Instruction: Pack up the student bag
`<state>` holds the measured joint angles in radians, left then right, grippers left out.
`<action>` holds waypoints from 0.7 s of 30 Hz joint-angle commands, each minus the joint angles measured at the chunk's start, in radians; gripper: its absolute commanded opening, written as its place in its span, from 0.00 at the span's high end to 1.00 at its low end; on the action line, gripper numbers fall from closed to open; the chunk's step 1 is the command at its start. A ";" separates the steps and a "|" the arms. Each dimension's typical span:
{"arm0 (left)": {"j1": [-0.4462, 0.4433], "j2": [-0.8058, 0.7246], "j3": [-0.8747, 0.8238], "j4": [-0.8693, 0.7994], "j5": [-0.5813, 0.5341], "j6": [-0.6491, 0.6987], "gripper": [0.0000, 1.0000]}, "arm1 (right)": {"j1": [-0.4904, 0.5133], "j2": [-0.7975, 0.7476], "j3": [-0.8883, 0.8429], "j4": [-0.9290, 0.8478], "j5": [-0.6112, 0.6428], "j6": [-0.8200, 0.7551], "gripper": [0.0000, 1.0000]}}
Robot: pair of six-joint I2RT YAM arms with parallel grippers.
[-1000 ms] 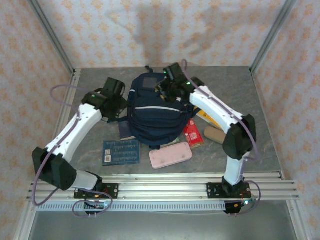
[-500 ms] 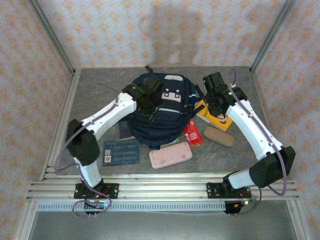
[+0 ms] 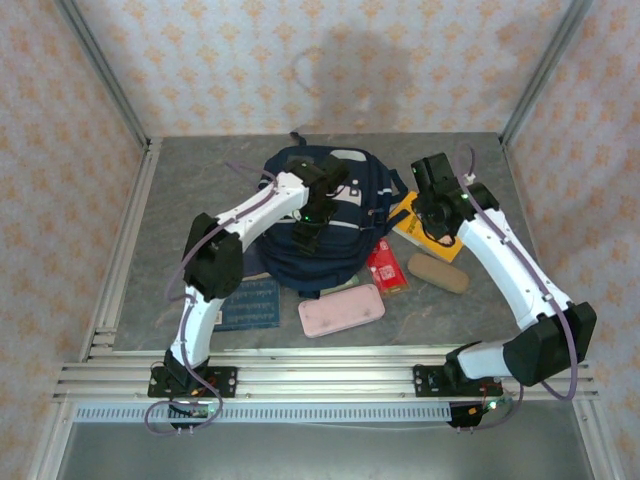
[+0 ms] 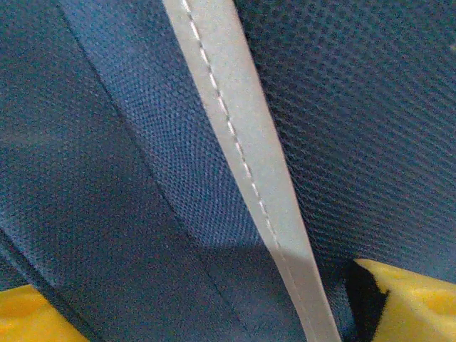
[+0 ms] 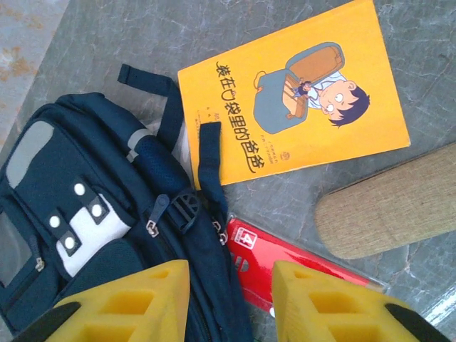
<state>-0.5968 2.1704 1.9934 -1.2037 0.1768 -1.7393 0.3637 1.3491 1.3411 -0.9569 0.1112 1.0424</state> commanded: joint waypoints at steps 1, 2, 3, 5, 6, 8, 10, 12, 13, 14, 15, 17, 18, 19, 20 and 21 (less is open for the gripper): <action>0.023 0.059 0.101 -0.161 -0.076 -0.034 0.22 | -0.006 -0.025 -0.031 -0.022 0.057 -0.009 0.65; 0.025 0.071 0.114 -0.176 -0.092 -0.032 0.29 | -0.007 -0.026 -0.035 -0.025 0.059 -0.006 0.65; 0.027 0.079 0.116 -0.178 -0.103 -0.027 0.37 | -0.008 -0.028 -0.037 -0.026 0.062 -0.005 0.65; 0.032 0.086 0.114 -0.177 -0.112 -0.017 0.55 | -0.011 -0.030 -0.038 -0.026 0.064 -0.008 0.66; 0.035 0.088 0.111 -0.175 -0.113 -0.008 0.65 | -0.012 -0.031 -0.038 -0.025 0.063 -0.012 0.67; 0.043 0.088 0.110 -0.171 -0.108 0.015 0.87 | -0.013 -0.032 -0.032 -0.013 0.060 -0.035 0.68; 0.053 0.085 0.122 -0.163 -0.102 0.049 1.00 | -0.015 -0.033 -0.023 -0.002 0.055 -0.066 0.69; 0.061 0.089 0.168 -0.182 -0.111 0.100 1.00 | -0.015 -0.033 -0.016 0.017 0.039 -0.109 0.70; 0.067 0.093 0.200 -0.192 -0.117 0.134 1.00 | -0.015 -0.034 -0.014 0.035 0.022 -0.134 0.70; 0.073 0.101 0.245 -0.217 -0.127 0.180 1.00 | -0.015 -0.034 -0.012 0.050 0.003 -0.162 0.71; 0.078 0.111 0.300 -0.248 -0.142 0.223 1.00 | -0.015 -0.034 -0.007 0.060 -0.012 -0.176 0.71; 0.089 0.139 0.434 -0.322 -0.175 0.328 1.00 | -0.015 -0.033 -0.005 0.097 -0.069 -0.233 0.71; 0.095 0.149 0.494 -0.359 -0.186 0.382 1.00 | -0.016 -0.031 -0.005 0.128 -0.111 -0.278 0.70; 0.100 0.155 0.534 -0.388 -0.195 0.423 1.00 | -0.014 -0.030 -0.006 0.147 -0.135 -0.308 0.70; 0.109 0.150 0.558 -0.410 -0.205 0.463 1.00 | -0.015 -0.031 -0.009 0.177 -0.173 -0.347 0.69; 0.117 0.137 0.557 -0.418 -0.211 0.510 1.00 | -0.015 -0.033 -0.015 0.215 -0.221 -0.396 0.67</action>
<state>-0.5018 2.3405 2.4710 -1.4929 0.0624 -1.4368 0.3523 1.3392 1.3087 -0.8536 0.0135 0.8066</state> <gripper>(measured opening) 0.045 0.321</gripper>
